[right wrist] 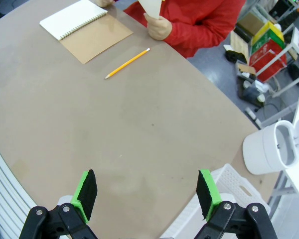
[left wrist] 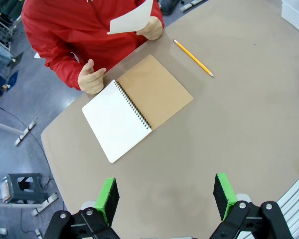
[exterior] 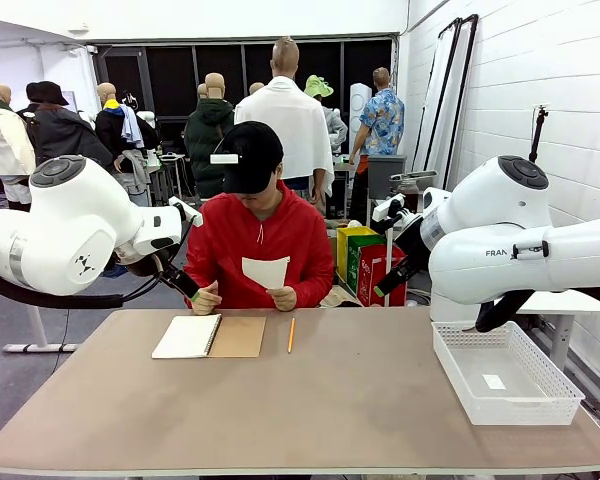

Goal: Sort the paper based on its condition.
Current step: If a person hands you a paper, place it in the Organizing basket , and if it's crumpled, put it in the Trash can.

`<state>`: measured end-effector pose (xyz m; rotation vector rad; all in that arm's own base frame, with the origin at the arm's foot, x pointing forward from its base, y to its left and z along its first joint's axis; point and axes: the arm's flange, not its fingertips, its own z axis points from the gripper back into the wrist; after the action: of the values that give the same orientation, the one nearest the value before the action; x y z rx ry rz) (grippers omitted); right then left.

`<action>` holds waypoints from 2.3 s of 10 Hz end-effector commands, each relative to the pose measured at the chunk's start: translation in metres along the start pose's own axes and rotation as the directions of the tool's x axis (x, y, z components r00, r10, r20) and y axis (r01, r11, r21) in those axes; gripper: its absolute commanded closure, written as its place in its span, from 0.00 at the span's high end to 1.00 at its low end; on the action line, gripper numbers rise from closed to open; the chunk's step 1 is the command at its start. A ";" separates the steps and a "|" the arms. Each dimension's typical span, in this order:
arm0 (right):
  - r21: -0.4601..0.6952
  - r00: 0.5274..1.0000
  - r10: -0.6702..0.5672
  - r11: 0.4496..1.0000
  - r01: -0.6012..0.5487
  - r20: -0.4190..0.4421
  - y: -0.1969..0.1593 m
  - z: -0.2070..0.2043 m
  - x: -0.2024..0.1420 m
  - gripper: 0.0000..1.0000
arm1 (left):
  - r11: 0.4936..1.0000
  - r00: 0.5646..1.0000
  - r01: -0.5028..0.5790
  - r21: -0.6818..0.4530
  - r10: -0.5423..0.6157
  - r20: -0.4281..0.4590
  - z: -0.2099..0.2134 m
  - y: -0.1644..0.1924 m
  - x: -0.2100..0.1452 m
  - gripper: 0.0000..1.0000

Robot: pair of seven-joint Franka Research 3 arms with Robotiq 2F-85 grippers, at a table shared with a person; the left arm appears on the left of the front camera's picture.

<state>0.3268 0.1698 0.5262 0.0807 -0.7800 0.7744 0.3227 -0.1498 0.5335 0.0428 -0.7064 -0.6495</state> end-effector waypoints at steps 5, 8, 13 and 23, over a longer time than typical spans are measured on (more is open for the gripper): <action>-0.001 1.000 -0.010 1.000 0.010 -0.001 0.000 0.000 0.000 1.00 | 1.000 1.000 0.001 0.000 -0.001 0.001 0.000 0.000 0.000 1.00; -0.001 1.000 -0.010 1.000 0.010 -0.001 0.000 0.000 0.000 1.00 | 1.000 1.000 0.001 0.000 -0.001 0.001 0.000 0.000 0.000 1.00; -0.001 1.000 -0.010 1.000 0.010 -0.001 0.000 0.000 0.000 1.00 | 1.000 1.000 0.001 0.000 -0.001 0.001 0.000 0.000 0.000 1.00; -0.001 1.000 -0.010 1.000 0.010 -0.001 0.000 0.000 0.000 1.00 | 1.000 1.000 0.001 0.000 -0.001 0.001 0.000 0.000 0.000 1.00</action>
<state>0.3268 0.1697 0.5262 0.0807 -0.7800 0.7744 0.3227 -0.1498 0.5335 0.0428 -0.7064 -0.6495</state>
